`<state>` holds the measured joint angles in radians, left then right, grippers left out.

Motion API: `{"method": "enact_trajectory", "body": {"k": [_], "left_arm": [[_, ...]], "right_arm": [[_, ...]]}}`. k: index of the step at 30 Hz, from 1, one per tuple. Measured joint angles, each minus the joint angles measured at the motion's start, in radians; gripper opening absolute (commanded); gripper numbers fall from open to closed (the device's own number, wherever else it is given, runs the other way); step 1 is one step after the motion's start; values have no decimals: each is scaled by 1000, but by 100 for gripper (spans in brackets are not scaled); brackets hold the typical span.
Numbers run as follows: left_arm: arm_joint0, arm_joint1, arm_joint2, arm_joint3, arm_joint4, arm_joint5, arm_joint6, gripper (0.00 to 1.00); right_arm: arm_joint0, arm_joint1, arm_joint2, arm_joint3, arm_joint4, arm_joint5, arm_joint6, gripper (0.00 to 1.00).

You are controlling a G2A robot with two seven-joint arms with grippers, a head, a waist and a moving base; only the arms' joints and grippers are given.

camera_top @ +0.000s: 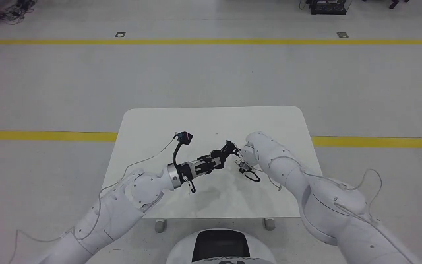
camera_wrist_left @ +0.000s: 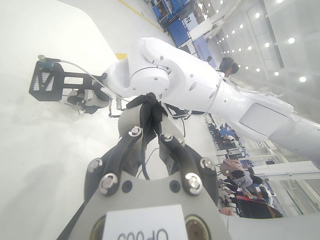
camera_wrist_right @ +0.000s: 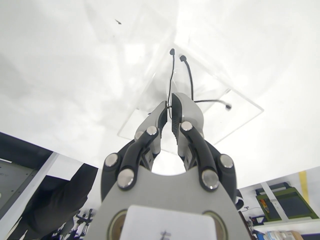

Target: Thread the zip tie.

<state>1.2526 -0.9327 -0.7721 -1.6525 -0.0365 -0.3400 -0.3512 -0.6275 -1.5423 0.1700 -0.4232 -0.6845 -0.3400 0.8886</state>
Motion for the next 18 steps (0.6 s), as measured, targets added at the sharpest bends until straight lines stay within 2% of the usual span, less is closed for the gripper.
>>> {"method": "enact_trajectory", "body": {"k": [2, 18], "left_arm": [[0, 0, 0, 0, 0, 0, 0, 0], [0, 0, 0, 0, 0, 0, 0, 0]], "right_arm": [[1, 0, 0, 0, -1, 0, -1, 0], [18, 5, 0, -28, -18, 0, 8, 0]]}}
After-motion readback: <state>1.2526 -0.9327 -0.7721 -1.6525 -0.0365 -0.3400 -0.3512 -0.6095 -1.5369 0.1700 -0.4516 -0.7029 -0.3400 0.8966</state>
